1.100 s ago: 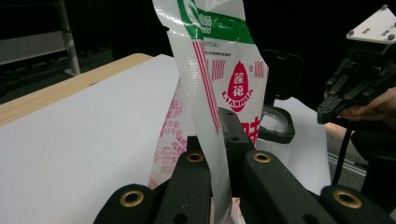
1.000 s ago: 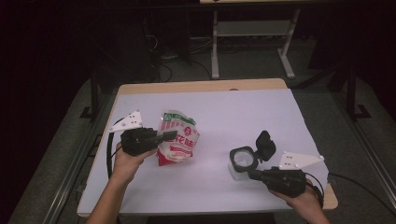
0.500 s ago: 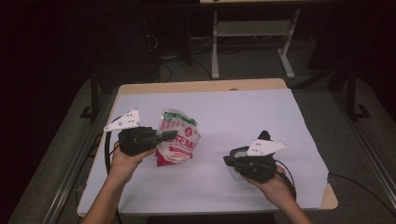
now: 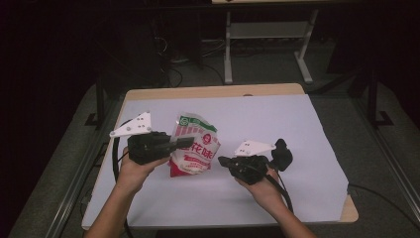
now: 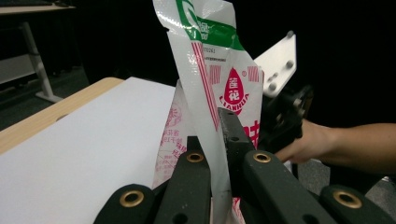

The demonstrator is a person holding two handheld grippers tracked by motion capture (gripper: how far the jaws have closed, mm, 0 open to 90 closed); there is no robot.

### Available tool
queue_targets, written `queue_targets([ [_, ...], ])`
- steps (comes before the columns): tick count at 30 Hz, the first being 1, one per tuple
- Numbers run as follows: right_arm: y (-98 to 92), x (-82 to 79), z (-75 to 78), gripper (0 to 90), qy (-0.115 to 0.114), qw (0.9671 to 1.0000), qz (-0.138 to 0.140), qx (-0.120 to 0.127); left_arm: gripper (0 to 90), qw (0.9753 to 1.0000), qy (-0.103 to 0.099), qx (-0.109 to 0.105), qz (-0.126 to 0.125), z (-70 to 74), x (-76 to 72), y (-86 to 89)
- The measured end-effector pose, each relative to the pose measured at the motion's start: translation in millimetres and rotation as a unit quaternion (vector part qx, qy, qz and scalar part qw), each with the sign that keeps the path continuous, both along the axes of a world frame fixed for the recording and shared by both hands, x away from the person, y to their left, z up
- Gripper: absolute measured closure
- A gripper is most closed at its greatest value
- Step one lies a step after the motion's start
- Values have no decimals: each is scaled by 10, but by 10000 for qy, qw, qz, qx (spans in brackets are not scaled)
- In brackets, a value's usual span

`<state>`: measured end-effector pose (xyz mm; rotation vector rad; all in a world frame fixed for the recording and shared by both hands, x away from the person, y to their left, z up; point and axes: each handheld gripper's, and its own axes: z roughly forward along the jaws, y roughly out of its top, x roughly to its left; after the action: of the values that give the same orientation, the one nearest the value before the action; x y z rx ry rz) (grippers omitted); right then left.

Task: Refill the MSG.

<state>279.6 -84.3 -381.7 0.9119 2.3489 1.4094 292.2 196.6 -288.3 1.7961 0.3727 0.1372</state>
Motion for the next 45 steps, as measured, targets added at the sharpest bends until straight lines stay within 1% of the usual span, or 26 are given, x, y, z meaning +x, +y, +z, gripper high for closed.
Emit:
queue_targets([
  [1, 27, 6, -15, 900, -2, 10000, -4, -22, 900, 10000, 12, -37, -10, 3, -4, -13],
  [4, 121, 1, -57, 900, -12, 10000, 39, -31, 900, 10000, -7, -53, -78, 21, -17, -57],
  [6, 160, -2, -77, 900, -71, 10000, 64, -12, 900, 9999, -19, -70, -111, 33, -25, -84],
  [7, 173, -3, -88, 900, -125, 9999, 52, -38, 900, 9999, -26, -53, -106, 43, -29, -96],
  [9, 189, 2, -107, 900, -190, 9998, 25, -12, 900, 9999, 5, -69, -130, 51, -29, -98],
  [10, 196, -2, -113, 900, -200, 9998, -6, 2, 900, 9999, -13, -77, -108, 59, -33, -99],
  [11, 206, -10, -121, 900, -179, 9998, 24, 50, 900, 9999, -20, -90, -103, 63, -33, -99],
  [13, 218, -20, -139, 900, -192, 9998, 77, 40, 900, 9999, -29, -88, -130, 77, -33, -104],
  [14, 230, -31, -145, 900, -165, 9999, -2, 37, 900, 9999, -59, -66, -121, 84, -36, -108],
  [15, 224, -30, -155, 900, -211, 9997, -56, 84, 900, 9999, -57, -74, -138, 88, -40, -110],
  [16, 217, -30, -158, 900, -192, 9997, -102, 92, 900, 9998, -45, -104, -150, 90, -45, -112],
  [18, 201, -27, -152, 900, -237, 9994, -216, 151, 900, 9998, -71, -122, -148, 94, -57, -112],
  [20, 191, -25, -145, 900, -301, 9992, -200, 188, 900, 9997, -69, -138, -168, 99, -64, -114],
  [24, 170, -26, -126, 900, -261, 9987, -328, 286, 900, 9999, -98, -72, -121, 103, -69, -118],
  [25, 154, -20, -115, 900, -315, 9984, -363, 296, 900, 9999, -91, -71, -112, 98, -69, -118],
  [26, 140, -9, -105, 900, -299, 9984, -348, 326, 900, 9999, -75, -82, -133, 90, -67, -120],
  [27, 138, 0, -99, 900, -237, 9988, -315, 306, 900, 9998, -57, -107, -149, 85, -69, -127],
  [28, 141, -1, -103, 900, -237, 9987, -320, 314, 900, 9998, -49, -122, -165, 82, -73, -135],
  [31, 185, -20, -141, 900, -213, 9990, -215, 319, 900, 9998, -98, -110, -147, 80, -86, -180],
  [32, 207, -36, -150, 900, -173, 9992, -163, 332, 900, 9997, -98, -124, -159, 83, -84, -193],
  [34, 224, -49, -161, 900, -219, 9991, -147, 329, 900, 9997, -112, -166, -128, 91, -74, -218],
  [36, 213, -47, -165, 900, -201, 9988, -110, 428, 900, 9996, -109, -227, -137, 100, -58, -241],
  [37, 206, -53, -165, 900, -216, 9987, -93, 450, 900, 9996, -134, -215, -129, 105, -50, -256],
  [42, 222, -84, -191, 900, -293, 9986, -21, 434, 900, 9994, -168, -280, -76, 101, 10, -345],
  [44, 237, -103, -200, 900, -247, 9987, 1, 443, 900, 9994, -169, -280, -70, 95, 30, -375],
  [45, 243, -110, -205, 900, -272, 9987, 8, 440, 900, 9994, -196, -286, -46, 91, 43, -390],
])
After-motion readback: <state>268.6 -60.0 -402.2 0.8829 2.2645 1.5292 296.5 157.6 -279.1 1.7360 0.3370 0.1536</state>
